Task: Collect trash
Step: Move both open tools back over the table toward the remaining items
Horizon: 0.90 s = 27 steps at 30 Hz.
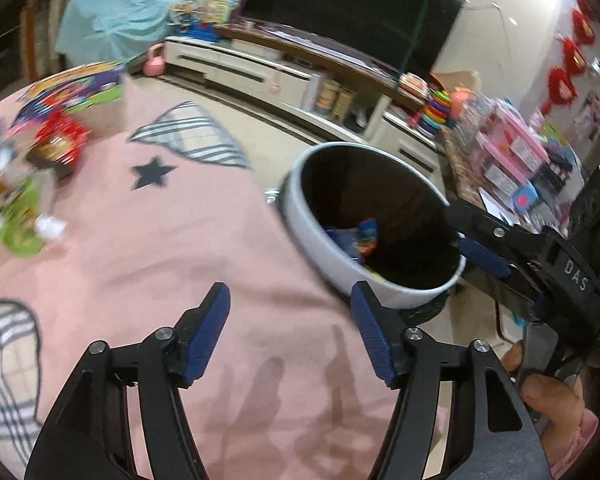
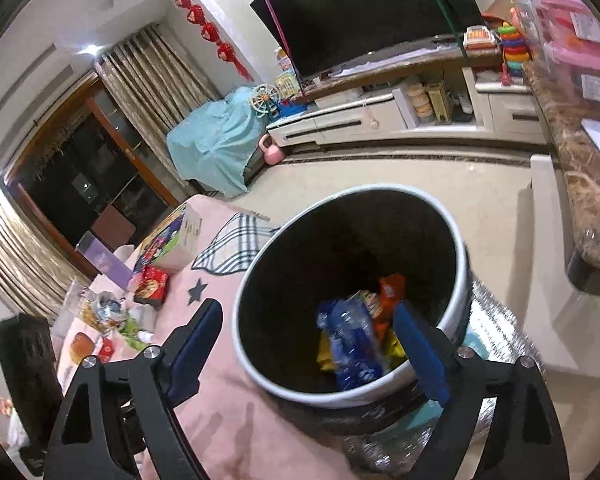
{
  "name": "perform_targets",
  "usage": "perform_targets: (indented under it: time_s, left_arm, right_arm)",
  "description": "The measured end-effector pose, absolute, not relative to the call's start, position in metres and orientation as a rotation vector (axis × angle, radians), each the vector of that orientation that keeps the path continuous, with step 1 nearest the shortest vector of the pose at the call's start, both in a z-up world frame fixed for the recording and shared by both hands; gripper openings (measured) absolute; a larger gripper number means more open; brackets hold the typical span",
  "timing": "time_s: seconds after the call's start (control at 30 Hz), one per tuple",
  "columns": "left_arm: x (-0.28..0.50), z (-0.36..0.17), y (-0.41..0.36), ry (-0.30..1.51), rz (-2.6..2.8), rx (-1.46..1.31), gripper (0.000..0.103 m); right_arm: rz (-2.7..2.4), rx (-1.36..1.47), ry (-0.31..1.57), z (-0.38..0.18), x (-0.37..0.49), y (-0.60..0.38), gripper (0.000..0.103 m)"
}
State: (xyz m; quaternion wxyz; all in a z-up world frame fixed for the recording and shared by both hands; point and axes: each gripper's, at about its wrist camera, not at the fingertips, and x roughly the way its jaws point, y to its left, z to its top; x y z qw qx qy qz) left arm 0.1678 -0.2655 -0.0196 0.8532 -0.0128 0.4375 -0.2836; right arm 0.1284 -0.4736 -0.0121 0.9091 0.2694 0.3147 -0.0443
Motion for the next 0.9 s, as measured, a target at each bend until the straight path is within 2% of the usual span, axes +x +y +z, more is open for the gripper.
perform_targets:
  time_s: [0.9]
  left_arm:
    - [0.145,-0.055,-0.083,0.932,-0.285,-0.200,0.069]
  right_arm:
    - [0.180,0.445,0.770,-0.035,0.155,-0.327,0.089]
